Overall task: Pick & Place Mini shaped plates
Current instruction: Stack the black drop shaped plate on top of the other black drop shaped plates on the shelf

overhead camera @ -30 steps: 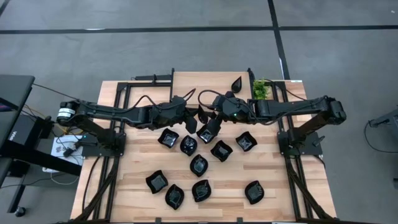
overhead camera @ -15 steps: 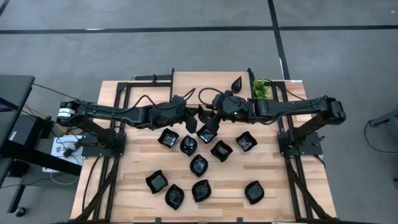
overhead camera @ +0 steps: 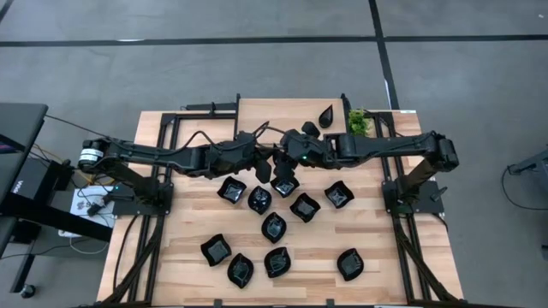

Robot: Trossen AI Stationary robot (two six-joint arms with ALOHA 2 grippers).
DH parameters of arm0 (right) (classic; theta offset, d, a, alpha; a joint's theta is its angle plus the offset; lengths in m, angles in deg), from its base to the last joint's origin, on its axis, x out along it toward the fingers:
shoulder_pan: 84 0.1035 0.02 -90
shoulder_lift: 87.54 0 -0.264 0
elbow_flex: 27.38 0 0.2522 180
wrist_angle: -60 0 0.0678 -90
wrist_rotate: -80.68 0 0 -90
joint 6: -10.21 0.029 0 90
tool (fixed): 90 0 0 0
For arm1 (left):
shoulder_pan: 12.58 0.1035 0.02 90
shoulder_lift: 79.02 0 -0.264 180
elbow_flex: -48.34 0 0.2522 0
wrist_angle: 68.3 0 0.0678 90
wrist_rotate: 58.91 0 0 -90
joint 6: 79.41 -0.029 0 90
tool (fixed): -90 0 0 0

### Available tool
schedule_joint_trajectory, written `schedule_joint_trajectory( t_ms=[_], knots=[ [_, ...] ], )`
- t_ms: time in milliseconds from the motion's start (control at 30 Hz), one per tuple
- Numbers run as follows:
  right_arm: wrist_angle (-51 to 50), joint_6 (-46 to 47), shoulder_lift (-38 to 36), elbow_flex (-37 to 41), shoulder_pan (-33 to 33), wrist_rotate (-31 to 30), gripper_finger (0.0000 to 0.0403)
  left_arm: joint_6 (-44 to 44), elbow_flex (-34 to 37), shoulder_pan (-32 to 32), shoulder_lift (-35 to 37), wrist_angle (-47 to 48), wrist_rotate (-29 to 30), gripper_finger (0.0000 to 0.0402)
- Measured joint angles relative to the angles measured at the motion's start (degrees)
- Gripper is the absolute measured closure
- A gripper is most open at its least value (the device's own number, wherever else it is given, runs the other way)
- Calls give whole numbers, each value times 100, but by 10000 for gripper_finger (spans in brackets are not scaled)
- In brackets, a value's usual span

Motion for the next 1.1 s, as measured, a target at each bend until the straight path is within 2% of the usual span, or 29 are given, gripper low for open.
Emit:
schedule_joint_trajectory(
  t_ms=[233, 700, 1100],
  knots=[
    [-255, 5, 15, -126, 4, -13, 284, 0, 0, 0, -2, 35, 0, 398],
    [-370, 110, 20, -126, 4, 129, 328, 0, 0, 7, -2, 34, 0, 398],
    [-379, 111, 20, -123, 4, 155, 332, 1, -1, 11, -2, 34, 49, 398]
  ],
)
